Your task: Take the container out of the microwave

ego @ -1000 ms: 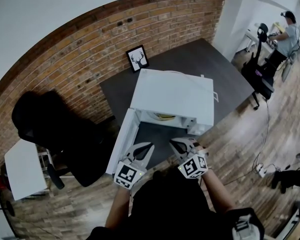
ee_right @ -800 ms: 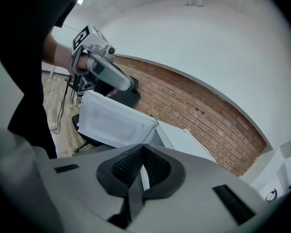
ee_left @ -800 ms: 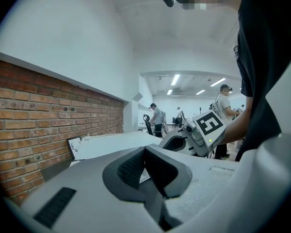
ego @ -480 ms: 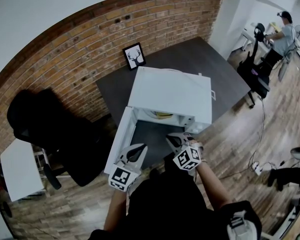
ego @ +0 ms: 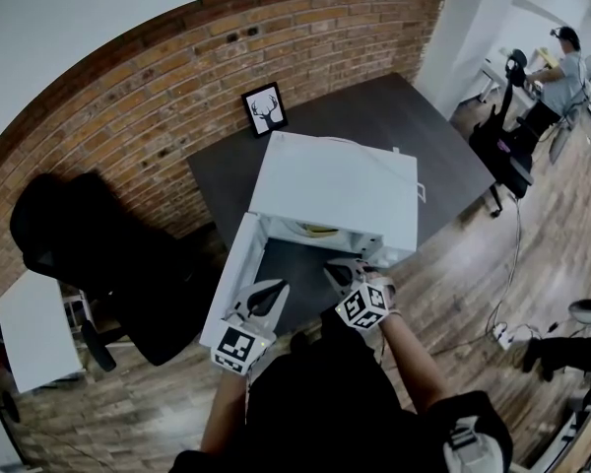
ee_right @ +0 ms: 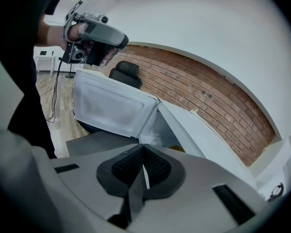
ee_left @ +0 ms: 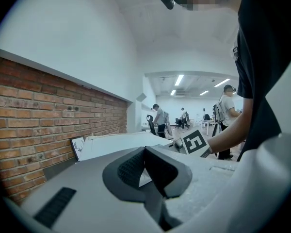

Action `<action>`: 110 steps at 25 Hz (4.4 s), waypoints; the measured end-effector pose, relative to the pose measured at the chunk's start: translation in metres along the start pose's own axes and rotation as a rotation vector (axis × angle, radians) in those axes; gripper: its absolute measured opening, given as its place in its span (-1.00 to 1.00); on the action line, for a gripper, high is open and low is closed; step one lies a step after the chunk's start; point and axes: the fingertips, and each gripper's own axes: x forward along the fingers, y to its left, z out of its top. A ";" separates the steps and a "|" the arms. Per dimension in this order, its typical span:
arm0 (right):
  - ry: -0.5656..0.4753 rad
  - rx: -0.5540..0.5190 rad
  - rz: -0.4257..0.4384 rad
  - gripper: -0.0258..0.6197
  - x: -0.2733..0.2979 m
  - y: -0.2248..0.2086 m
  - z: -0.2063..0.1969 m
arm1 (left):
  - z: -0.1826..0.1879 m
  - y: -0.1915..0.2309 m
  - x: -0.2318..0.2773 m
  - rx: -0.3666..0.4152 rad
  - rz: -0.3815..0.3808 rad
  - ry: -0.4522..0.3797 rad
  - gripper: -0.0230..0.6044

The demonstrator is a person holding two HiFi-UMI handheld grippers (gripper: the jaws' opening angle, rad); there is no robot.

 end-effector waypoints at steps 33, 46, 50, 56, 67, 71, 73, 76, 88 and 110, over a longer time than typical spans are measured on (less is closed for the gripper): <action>0.136 0.030 -0.012 -0.79 0.091 -0.026 -0.061 | -0.026 0.007 -0.012 -0.060 0.082 0.075 -0.92; 0.168 -0.079 -0.025 -0.70 0.119 -0.036 -0.062 | -0.032 0.017 -0.016 -0.074 0.129 0.100 -0.92; 0.189 -0.058 -0.021 -0.64 0.126 -0.038 -0.064 | -0.036 0.018 -0.018 -0.085 0.136 0.103 -0.92; 0.225 -0.097 -0.011 -0.61 0.141 -0.038 -0.070 | -0.043 0.019 -0.018 -0.090 0.143 0.111 -0.92; 0.270 -0.103 -0.001 -0.61 0.155 -0.038 -0.078 | -0.046 0.024 -0.025 -0.102 0.156 0.123 -0.92; 0.298 -0.132 0.005 -0.62 0.160 -0.037 -0.083 | -0.044 0.022 -0.024 -0.105 0.154 0.122 -0.92; 0.306 -0.139 0.001 -0.63 0.163 -0.037 -0.085 | -0.045 0.022 -0.024 -0.103 0.153 0.123 -0.92; 0.305 -0.143 0.003 -0.71 0.163 -0.036 -0.085 | -0.047 0.022 -0.025 -0.108 0.152 0.122 -0.92; 0.292 -0.119 0.034 -0.81 0.153 -0.023 -0.081 | -0.043 0.016 -0.026 -0.089 0.133 0.112 -0.92; 0.296 -0.132 0.031 -0.78 0.115 0.007 -0.078 | -0.042 -0.006 -0.037 -0.065 0.080 0.089 -0.92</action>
